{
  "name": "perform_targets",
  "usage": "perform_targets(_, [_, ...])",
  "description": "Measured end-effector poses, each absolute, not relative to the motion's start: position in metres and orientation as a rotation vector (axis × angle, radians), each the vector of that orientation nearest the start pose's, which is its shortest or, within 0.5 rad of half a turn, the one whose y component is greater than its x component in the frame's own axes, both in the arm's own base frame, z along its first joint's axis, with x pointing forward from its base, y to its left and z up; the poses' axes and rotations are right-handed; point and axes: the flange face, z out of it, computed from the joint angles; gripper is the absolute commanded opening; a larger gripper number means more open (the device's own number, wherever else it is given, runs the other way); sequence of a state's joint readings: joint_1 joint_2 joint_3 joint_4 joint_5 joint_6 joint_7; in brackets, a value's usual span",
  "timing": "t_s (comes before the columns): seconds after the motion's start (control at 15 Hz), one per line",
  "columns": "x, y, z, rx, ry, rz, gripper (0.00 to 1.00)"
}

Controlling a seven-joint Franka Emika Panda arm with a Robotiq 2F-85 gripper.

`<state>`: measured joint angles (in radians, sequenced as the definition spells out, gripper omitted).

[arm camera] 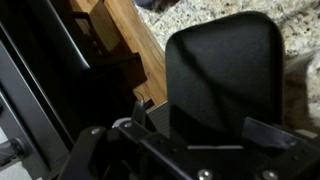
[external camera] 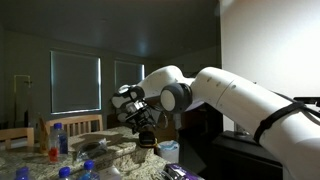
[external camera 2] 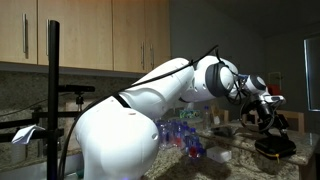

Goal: Put the cable on the lower counter on the upper counter and then put the case on the upper counter on the lower counter

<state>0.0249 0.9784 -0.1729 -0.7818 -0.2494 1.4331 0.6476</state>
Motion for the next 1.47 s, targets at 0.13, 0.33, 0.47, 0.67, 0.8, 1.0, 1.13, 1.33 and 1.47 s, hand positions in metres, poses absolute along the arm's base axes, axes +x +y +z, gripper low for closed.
perform_targets(0.13, [0.738, -0.082, 0.332, -3.347, 1.255, 0.424, 1.00])
perform_targets(0.33, [0.721, -0.066, 0.323, -3.341, 1.158, 0.553, 1.00])
perform_targets(0.47, [0.708, -0.050, 0.311, -3.336, 1.095, 0.641, 1.00])
perform_targets(0.67, [0.687, -0.029, 0.295, -3.330, 1.027, 0.760, 1.00])
perform_targets(0.8, [0.674, -0.021, 0.287, -3.327, 0.997, 0.817, 1.00])
perform_targets(1.0, [0.657, -0.017, 0.281, -3.322, 0.975, 0.873, 1.00])
perform_targets(1.13, [0.648, -0.017, 0.279, -3.318, 0.970, 0.900, 1.00])
perform_targets(1.33, [0.638, -0.016, 0.277, -3.316, 0.958, 0.917, 1.00])
perform_targets(1.47, [0.635, -0.015, 0.276, -3.318, 0.949, 0.904, 1.00])
